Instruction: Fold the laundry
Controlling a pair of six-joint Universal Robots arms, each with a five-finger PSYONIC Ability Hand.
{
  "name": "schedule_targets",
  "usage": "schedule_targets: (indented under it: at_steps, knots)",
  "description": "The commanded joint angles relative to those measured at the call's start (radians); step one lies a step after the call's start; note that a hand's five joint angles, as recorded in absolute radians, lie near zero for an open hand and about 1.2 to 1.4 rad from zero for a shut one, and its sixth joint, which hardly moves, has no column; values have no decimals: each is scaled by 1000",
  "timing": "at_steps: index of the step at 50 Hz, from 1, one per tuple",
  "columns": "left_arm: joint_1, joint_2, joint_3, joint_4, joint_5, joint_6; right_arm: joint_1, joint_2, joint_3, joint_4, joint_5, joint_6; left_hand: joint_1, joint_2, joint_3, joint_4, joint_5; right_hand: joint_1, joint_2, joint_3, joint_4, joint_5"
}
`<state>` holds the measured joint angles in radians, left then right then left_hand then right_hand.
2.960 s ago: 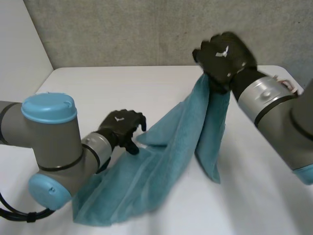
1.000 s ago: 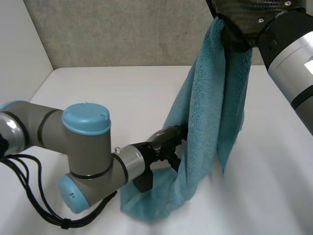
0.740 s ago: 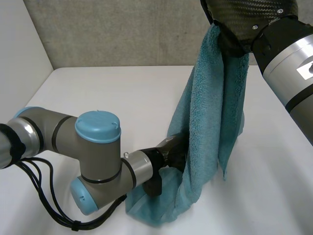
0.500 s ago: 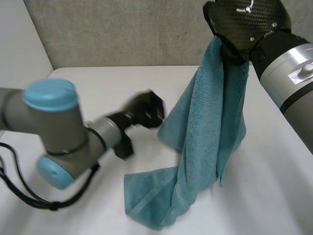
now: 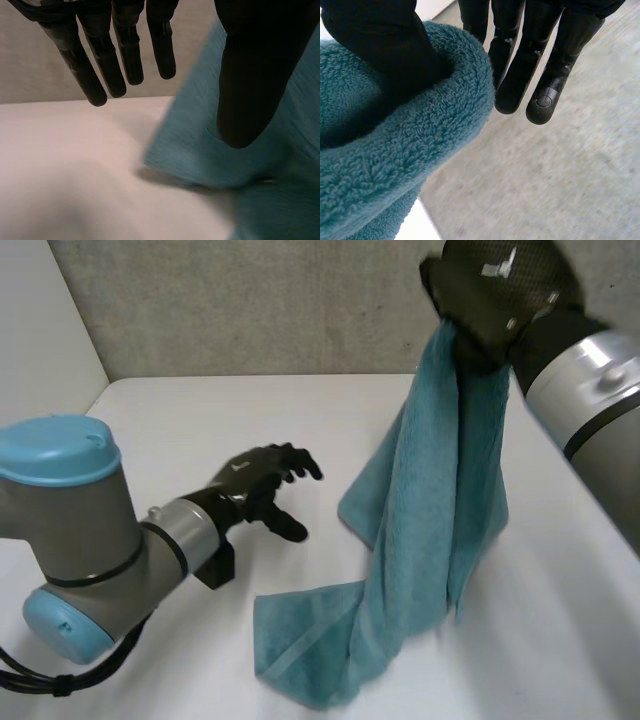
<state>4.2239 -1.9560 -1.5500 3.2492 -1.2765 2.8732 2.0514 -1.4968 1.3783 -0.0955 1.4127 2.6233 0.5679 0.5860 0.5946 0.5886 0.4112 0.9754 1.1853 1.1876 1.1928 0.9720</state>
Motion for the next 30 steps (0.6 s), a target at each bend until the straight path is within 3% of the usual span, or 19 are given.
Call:
schedule_targets:
  at_steps: [1,5,8,13,18,20,26,28,29,30]
  knots:
    - [-42,-3,11,4,35,-116,-2,-80,-73,8,-61,40,4,-14,-23,-17,-14,421,211,209,203,250]
    - [-45,-9,27,9,48,-172,-7,-106,-91,14,-141,44,-46,-64,-73,-67,-64,421,211,209,203,250]
    - [-55,-38,67,23,103,-212,-2,-117,-93,19,-176,46,-178,-196,-205,-199,-196,421,211,209,203,250]
    - [-82,-133,171,37,305,-314,1,-118,-93,20,-193,46,-360,-378,-387,-381,-378,421,211,209,203,250]
    - [-97,-181,209,60,378,-379,1,-118,-91,20,-187,44,-375,-393,-402,-396,-393,421,211,209,203,250]
    - [-122,-227,225,121,426,-455,1,-118,-90,19,-184,44,-331,-349,-358,-352,-349,421,211,209,203,250]
    - [-134,-247,212,193,454,-545,-13,-99,-88,19,-182,41,-131,-149,-158,-152,-149,421,211,209,203,250]
    - [-134,-248,199,217,465,-593,-14,-97,-84,17,-182,38,91,73,64,70,73,421,211,209,203,250]
    - [-134,-248,199,218,465,-594,-14,-97,-84,17,-182,38,92,74,65,71,74,421,211,209,203,250]
    - [-134,-247,194,227,468,-613,-16,-89,-79,16,-182,34,316,298,289,295,298,421,211,209,203,250]
